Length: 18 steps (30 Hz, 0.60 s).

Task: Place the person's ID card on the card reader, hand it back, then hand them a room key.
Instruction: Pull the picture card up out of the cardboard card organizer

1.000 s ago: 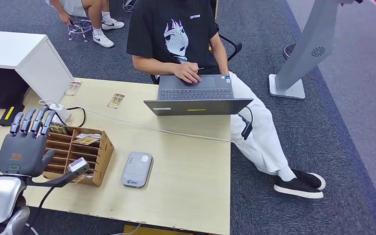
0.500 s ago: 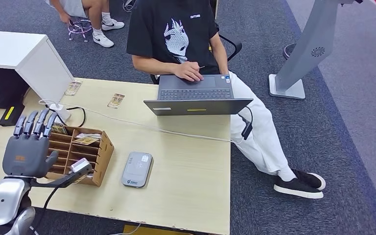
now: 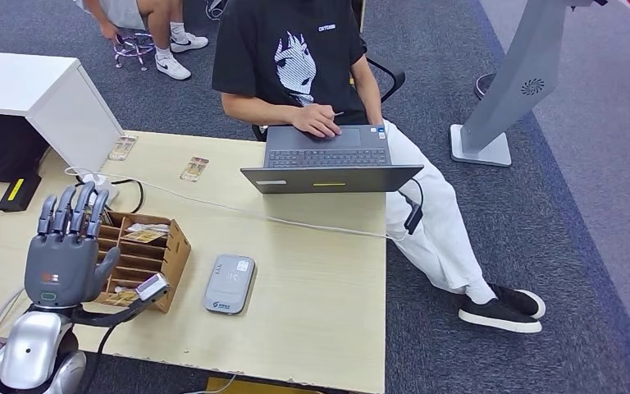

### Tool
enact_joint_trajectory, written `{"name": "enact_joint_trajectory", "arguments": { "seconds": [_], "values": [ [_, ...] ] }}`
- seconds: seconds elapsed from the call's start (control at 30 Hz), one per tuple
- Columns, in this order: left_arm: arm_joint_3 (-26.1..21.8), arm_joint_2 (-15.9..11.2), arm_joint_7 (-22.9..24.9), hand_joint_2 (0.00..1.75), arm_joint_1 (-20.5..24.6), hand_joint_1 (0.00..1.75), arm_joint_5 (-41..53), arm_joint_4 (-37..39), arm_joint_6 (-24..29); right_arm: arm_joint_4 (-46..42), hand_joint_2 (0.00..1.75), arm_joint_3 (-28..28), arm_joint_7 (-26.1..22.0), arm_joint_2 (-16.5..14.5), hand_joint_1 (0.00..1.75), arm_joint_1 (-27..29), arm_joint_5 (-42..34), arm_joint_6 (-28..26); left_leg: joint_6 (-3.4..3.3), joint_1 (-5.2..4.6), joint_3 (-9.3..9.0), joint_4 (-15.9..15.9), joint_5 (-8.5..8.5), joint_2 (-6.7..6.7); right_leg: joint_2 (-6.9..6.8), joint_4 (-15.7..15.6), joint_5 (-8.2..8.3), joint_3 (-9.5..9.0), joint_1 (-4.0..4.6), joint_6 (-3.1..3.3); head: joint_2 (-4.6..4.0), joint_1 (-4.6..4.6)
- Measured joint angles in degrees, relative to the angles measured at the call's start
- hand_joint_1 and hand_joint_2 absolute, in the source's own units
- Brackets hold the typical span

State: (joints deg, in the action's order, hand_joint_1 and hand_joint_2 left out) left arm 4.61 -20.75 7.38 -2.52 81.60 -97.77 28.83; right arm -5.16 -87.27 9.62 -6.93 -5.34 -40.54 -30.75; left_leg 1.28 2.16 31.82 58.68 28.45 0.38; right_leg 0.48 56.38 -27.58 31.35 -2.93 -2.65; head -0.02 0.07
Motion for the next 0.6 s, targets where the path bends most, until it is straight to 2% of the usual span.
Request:
{"name": "enact_joint_trajectory", "arguments": {
  "seconds": [0.27,0.43,0.6],
  "values": [
    [0.0,1.01,-0.68,1.75,0.07,0.0,-1.45,1.01,0.11,0.0,1.75,0.0,-0.07,0.02,0.0,0.0,-0.07,-0.01,0.0,0.0,0.0,0.0,0.0,0.0,0.0,0.0,0.0,0.01,0.0,0.0,0.0,0.0],
    [0.02,1.28,-0.94,1.75,0.82,0.0,-3.23,1.84,-3.96,0.0,1.75,0.0,-0.09,0.04,0.0,-0.02,-0.21,-0.02,0.0,0.0,0.0,0.0,0.0,0.0,0.0,0.0,0.0,0.01,0.0,0.0,0.0,0.01],
    [0.02,1.34,-0.89,1.75,1.38,0.0,-4.05,3.17,-4.87,0.0,1.75,0.0,-0.15,0.06,0.0,-0.02,-0.26,-0.07,0.0,0.0,0.0,0.0,0.0,0.0,0.01,0.0,0.0,0.0,0.0,0.0,0.0,0.01]
  ]
}}
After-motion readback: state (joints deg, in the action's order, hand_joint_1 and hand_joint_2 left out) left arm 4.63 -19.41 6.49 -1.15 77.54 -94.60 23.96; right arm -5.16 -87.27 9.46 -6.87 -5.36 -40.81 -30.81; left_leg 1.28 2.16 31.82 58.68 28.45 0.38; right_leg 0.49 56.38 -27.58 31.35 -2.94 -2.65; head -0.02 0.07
